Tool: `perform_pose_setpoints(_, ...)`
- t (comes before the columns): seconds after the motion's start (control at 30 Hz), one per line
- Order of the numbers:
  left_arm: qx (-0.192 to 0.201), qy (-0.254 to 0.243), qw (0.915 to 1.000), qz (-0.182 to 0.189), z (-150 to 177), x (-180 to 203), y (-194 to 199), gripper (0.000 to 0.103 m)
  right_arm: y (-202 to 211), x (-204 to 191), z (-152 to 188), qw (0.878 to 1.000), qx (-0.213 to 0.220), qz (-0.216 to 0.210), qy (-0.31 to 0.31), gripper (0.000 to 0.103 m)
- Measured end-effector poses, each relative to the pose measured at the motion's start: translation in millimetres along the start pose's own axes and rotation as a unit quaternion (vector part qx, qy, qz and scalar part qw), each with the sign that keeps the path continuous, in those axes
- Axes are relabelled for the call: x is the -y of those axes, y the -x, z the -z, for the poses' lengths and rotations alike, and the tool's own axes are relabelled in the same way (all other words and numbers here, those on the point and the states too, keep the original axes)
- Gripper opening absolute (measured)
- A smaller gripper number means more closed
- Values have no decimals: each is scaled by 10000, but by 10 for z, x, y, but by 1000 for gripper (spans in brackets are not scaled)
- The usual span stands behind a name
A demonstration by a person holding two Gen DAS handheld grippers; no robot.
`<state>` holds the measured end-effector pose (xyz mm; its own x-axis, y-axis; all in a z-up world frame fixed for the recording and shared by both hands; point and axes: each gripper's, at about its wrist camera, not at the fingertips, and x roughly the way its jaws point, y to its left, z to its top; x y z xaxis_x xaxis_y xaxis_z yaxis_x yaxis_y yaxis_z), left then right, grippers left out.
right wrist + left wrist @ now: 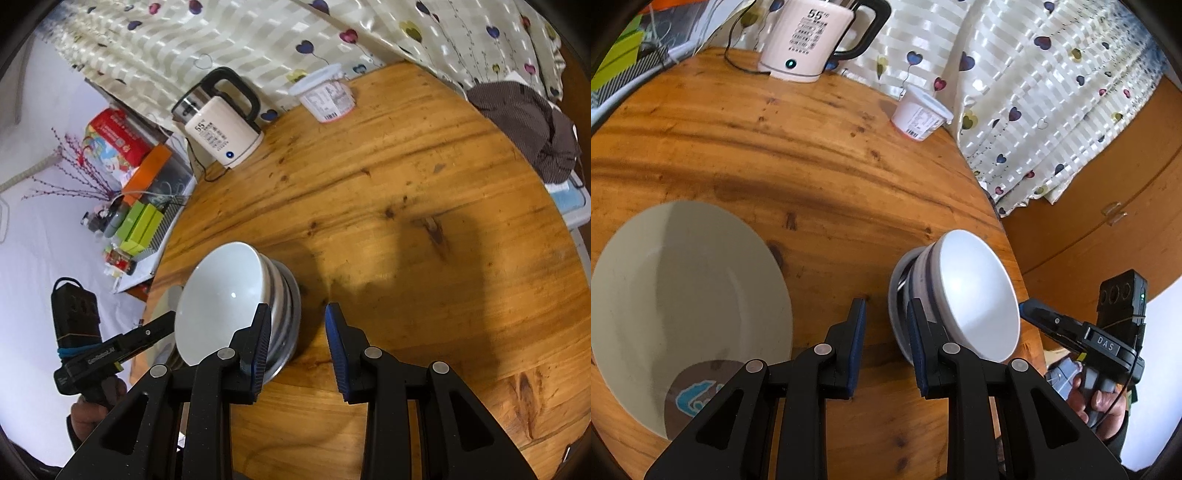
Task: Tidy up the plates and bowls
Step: 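Carry the nested bowls over the beige plate stack with the right gripper, then lower the nested bowls onto the beige plate stack with the right gripper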
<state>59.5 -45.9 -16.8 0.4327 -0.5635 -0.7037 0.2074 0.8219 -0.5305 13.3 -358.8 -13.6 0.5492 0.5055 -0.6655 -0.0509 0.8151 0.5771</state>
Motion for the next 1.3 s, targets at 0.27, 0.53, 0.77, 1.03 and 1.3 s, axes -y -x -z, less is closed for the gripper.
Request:
perform_pose_setpoints(0.27, -135, 9, 9999, 106, 35, -7, -67, 23, -120, 125, 66, 9988, -257, -290, -294, 31)
perform_pose_setpoints(0.53, -263, 49, 9993, 278, 57, -29, -129, 23, -192, 210, 107, 9958, -372, -674, -505, 21)
perform_pose_setpoints(0.77, -352, 128, 9984, 412, 68, -74, -179, 23, -231, 270, 131, 9931, -445, -875, -643, 12)
perform_pose_setpoints(1.03, -454, 224, 9973, 533, 66, -117, -244, 23, -267, 312, 137, 9911, -478, -1014, -715, 11)
perform_pose_setpoints(1.3, -512, 231, 9965, 623, 89, -136, -259, 22, -290, 288, 119, 9900, -507, -1135, -668, 7)
